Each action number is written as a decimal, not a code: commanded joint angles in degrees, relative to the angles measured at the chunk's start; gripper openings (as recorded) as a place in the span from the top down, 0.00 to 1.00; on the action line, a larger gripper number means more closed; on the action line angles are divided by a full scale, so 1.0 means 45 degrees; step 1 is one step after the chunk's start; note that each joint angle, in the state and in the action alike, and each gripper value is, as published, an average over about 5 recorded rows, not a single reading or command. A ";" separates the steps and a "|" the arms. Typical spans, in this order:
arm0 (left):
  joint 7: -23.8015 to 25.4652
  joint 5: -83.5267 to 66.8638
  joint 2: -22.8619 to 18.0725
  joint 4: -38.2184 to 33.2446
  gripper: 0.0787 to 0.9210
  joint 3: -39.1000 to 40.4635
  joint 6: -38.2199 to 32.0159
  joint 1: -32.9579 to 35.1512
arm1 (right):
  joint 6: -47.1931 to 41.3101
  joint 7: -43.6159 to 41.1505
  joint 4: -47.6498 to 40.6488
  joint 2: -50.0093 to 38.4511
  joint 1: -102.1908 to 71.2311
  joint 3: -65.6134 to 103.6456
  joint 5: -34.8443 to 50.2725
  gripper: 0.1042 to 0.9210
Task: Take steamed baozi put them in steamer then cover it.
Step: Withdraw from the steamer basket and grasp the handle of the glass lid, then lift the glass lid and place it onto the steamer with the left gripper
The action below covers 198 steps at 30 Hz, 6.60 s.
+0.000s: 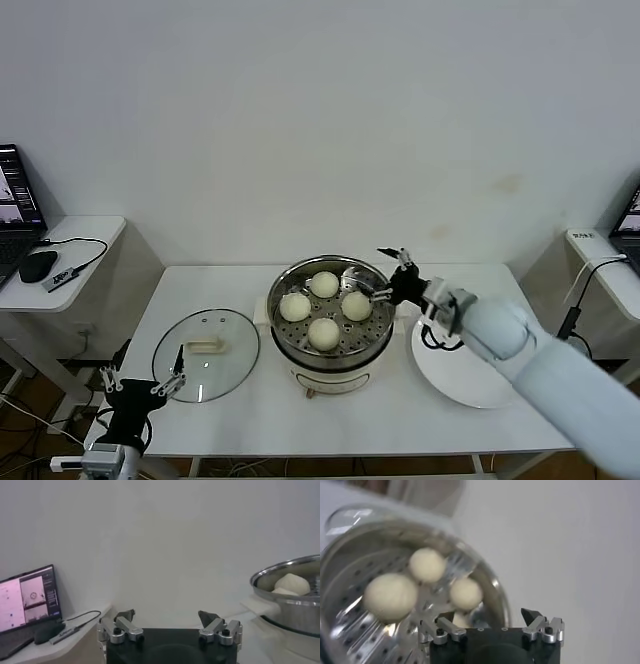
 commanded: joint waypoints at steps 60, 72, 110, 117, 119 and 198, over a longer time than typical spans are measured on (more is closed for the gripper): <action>-0.0359 1.6840 0.2487 1.1022 0.12 0.2990 -0.3860 -0.7783 | 0.4012 0.0487 0.2470 1.0425 -1.3761 1.4207 -0.2583 0.12; -0.0434 1.6768 0.2315 1.2369 0.12 0.3259 -0.3854 -0.9080 | 0.4039 0.0478 0.2080 1.0492 -1.3571 1.4136 -0.2766 0.12; -0.1540 1.5448 0.2073 1.0986 0.91 0.2556 -0.3593 -0.7486 | 0.4124 0.0496 0.1644 1.0234 -1.3409 1.3435 -0.3101 0.12; -0.1185 1.4803 0.2380 0.7857 0.91 0.1869 -0.1893 -0.5817 | 0.4185 0.0482 0.1675 0.9826 -1.3588 1.3020 -0.3279 0.12; -0.0903 1.4624 0.2486 0.6852 0.91 0.1617 -0.1387 -0.5234 | 0.4214 0.0477 0.1644 0.9756 -1.3592 1.2876 -0.3356 0.12; 0.5139 1.9073 -0.2457 0.6545 0.91 1.0251 0.5755 -1.0756 | 0.4799 0.1049 -0.0029 1.0319 -1.2578 1.1257 -0.6414 0.12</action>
